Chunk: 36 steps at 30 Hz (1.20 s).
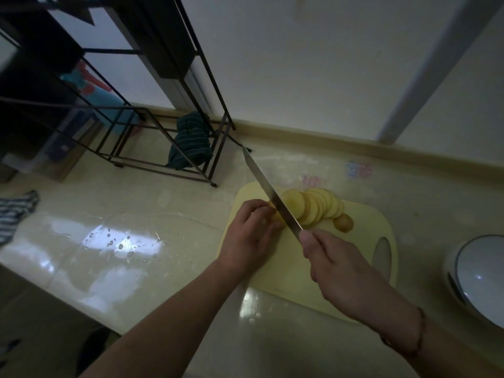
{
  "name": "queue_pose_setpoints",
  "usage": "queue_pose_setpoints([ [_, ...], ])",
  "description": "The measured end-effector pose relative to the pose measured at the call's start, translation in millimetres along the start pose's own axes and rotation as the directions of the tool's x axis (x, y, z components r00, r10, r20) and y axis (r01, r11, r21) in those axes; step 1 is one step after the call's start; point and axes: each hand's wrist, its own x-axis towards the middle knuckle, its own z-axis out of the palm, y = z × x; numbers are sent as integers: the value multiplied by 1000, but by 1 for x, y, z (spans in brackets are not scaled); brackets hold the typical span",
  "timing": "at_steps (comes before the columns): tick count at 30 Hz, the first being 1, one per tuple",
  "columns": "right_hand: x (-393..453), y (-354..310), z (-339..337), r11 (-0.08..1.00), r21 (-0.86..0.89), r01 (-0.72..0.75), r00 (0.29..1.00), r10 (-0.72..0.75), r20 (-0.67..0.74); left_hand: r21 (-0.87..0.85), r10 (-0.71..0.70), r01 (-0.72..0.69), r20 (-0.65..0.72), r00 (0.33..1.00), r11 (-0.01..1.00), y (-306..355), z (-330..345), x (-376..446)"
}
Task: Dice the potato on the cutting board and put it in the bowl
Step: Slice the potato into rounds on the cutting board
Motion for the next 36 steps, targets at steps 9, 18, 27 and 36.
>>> queue_pose_setpoints([
  [9,-4,-1,3,996,-79,32,999,-33,-8,8,-28,28,13,1000,1000,-1,0,-2],
  [18,-4,0,8,992,-108,62,998,-65,-22,-30,-30,30,12,999,999,0,-2,-2],
  [27,0,0,8,987,-145,74,997,-78,-19,-16,-26,26,5,1000,1000,-3,-2,-1],
  [36,11,-3,20,975,-203,93,995,-101,-28,-18,-41,42,20,999,999,-8,-2,2],
])
